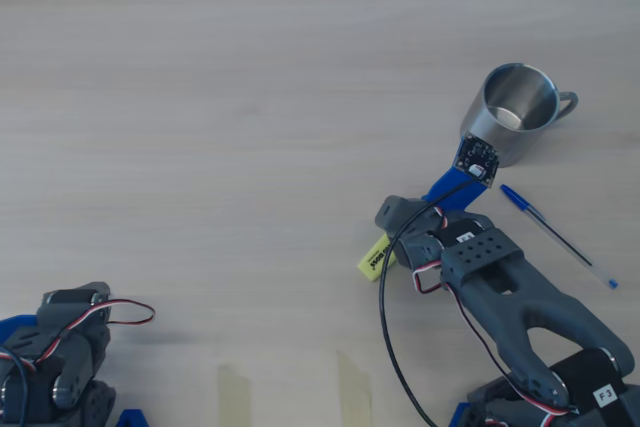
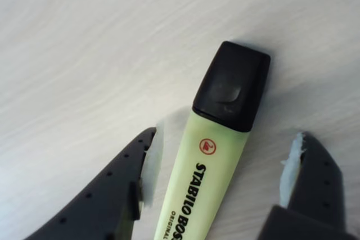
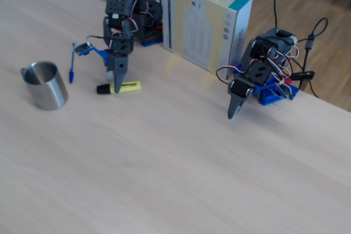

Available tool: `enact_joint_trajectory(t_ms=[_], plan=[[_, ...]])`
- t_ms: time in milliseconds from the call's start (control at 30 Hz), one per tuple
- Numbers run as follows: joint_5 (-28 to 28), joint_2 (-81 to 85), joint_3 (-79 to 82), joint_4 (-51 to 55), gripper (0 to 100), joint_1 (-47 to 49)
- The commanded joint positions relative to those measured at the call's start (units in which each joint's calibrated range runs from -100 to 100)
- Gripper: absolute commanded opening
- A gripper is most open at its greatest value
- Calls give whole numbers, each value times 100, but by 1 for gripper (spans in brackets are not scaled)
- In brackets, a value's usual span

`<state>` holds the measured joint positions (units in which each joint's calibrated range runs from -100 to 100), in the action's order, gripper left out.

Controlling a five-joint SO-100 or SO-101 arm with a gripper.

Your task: Grab the yellow pen and put it in the silver cup.

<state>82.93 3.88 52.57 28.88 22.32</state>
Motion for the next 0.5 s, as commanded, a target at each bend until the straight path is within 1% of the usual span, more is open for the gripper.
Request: enact_joint_trajectory(t_ms=[0, 467], plan=[[2, -47, 353, 85, 34, -208], [43, -188, 416, 145, 34, -252]])
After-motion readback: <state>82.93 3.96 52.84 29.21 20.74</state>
